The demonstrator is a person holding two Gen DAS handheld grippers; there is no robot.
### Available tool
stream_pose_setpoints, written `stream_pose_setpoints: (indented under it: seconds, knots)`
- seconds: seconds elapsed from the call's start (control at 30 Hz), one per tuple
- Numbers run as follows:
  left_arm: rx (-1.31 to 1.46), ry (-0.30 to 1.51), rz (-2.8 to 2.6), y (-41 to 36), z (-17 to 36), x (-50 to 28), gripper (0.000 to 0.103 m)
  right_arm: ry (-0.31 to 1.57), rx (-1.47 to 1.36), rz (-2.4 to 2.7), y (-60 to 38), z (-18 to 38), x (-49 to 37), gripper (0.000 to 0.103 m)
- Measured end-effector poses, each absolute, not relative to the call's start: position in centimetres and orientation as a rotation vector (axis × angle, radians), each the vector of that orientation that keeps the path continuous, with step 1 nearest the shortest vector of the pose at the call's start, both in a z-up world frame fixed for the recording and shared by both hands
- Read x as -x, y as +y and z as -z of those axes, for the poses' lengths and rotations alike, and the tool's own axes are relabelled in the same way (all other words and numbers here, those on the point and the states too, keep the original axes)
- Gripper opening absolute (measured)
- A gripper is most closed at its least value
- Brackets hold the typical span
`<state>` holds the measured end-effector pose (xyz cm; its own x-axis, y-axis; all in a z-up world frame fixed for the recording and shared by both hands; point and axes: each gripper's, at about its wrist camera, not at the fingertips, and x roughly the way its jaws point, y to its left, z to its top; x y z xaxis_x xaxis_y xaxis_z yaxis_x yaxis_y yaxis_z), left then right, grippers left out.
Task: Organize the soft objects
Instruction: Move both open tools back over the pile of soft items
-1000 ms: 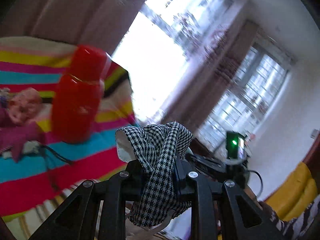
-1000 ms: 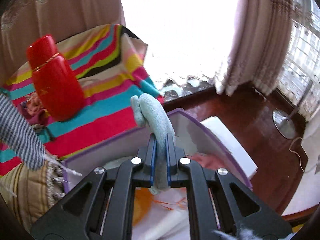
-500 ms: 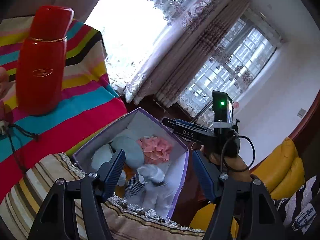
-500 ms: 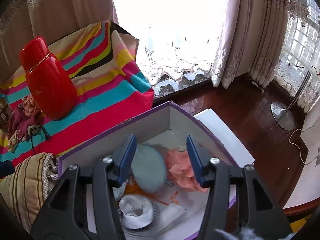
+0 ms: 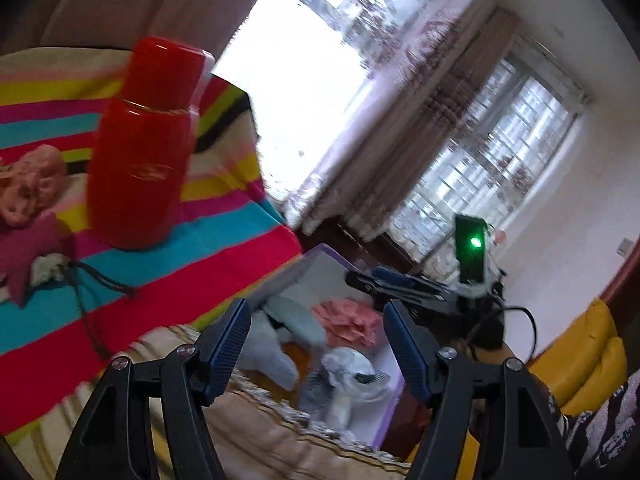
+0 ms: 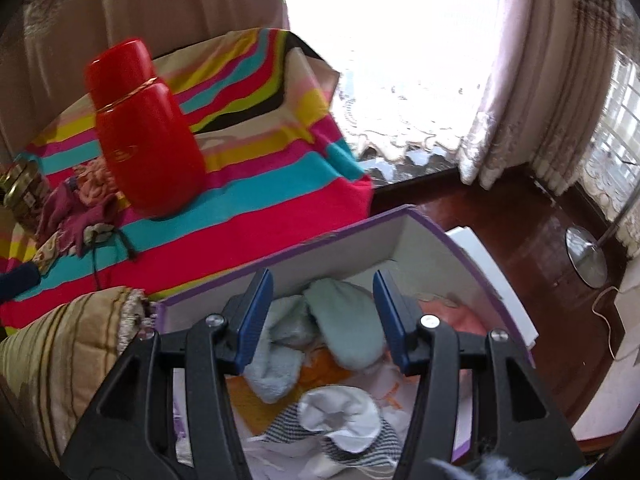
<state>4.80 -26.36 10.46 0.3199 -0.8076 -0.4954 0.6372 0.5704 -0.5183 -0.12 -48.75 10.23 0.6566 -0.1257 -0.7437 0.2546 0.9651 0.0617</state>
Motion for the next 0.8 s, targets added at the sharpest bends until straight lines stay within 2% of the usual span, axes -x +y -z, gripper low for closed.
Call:
stream_pose_setpoints:
  seconds: [0.8]
  knots:
    - [0.372, 0.690, 0.414, -8.8, -8.9, -12.1, 0.070, 0.872, -0.054, -0.041, -36.6, -10.6, -5.1, 0.056]
